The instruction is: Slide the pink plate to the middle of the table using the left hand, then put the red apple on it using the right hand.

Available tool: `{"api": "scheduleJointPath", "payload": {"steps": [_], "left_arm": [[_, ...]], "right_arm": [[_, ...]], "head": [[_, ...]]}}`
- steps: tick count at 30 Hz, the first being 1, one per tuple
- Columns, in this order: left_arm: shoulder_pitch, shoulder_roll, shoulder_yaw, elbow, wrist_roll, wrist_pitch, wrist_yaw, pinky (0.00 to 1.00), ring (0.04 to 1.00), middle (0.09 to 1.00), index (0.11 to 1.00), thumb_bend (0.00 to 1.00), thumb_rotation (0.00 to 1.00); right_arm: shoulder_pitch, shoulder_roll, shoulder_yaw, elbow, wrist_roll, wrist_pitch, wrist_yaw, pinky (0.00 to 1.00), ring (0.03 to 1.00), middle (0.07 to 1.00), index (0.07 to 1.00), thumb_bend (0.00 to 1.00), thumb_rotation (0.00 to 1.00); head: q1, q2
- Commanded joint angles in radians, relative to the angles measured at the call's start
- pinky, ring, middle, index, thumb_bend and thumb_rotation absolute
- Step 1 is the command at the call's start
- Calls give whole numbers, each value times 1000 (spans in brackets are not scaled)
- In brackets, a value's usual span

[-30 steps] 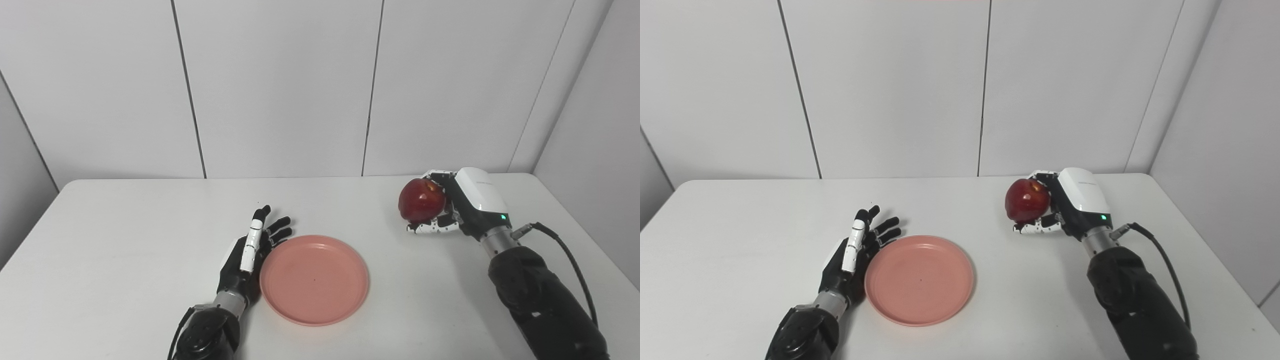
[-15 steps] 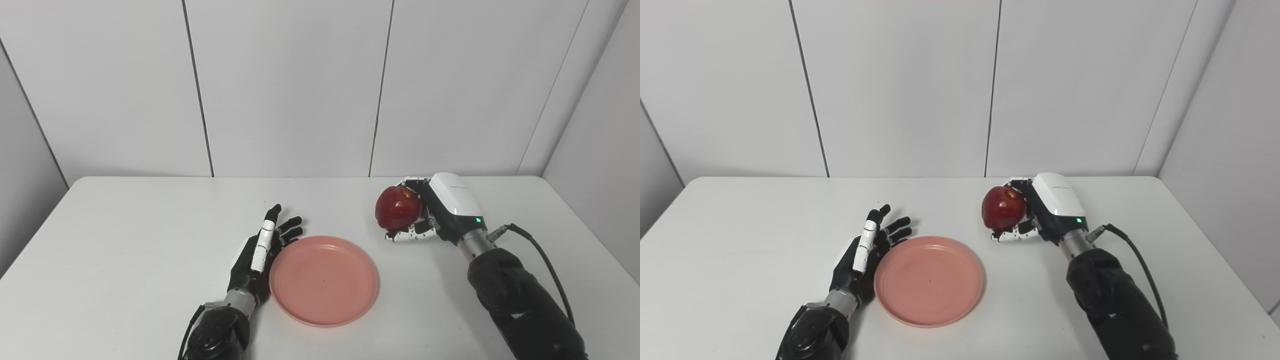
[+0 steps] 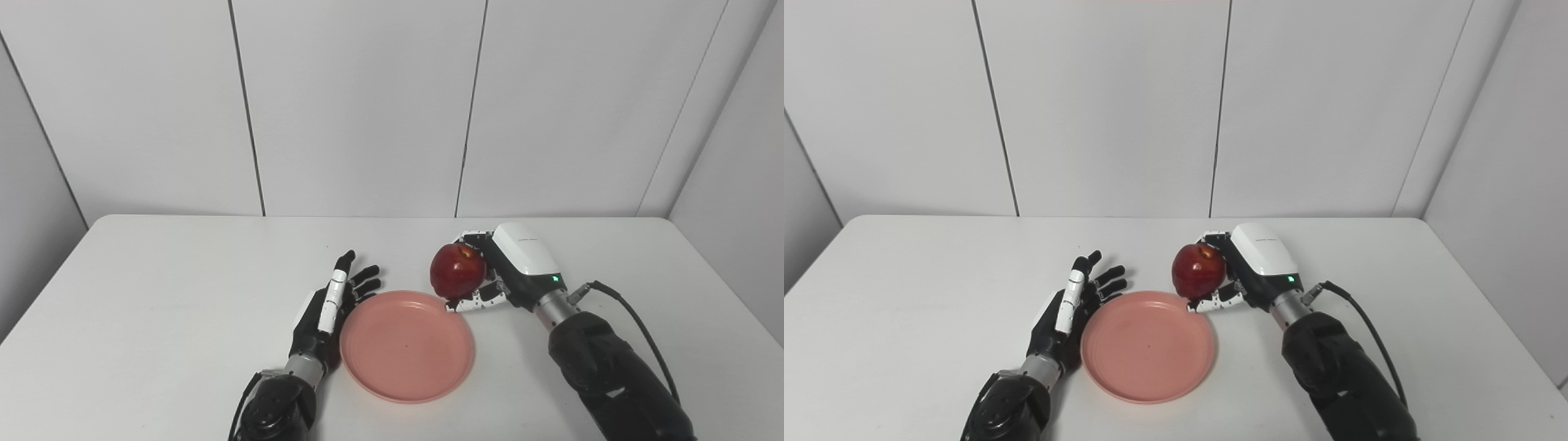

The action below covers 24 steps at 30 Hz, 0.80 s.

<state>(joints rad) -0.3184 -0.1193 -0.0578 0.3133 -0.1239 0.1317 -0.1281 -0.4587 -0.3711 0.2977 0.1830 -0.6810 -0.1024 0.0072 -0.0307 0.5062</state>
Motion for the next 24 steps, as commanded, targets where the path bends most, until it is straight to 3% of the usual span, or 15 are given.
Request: {"api": "scheduleJointPath", "payload": {"steps": [1,11,24], "left_arm": [[28,-5,-5,53,9,39,10,865,856,862,1000,794,955],[28,-10,-3,43,3,48,7,884,860,866,1000,782,952],[28,-15,-6,27,9,66,18,859,842,842,1000,785,952]], "right_arm": [[-57,6,-8,-46,11,-40,-6,169,237,334,483,501,164],[-59,33,1,-108,9,-36,42,160,225,315,482,500,167],[-48,72,44,-71,-23,-70,33,164,225,311,482,501,165]], "head": [[0,0],[3,7],[3,12]]}}
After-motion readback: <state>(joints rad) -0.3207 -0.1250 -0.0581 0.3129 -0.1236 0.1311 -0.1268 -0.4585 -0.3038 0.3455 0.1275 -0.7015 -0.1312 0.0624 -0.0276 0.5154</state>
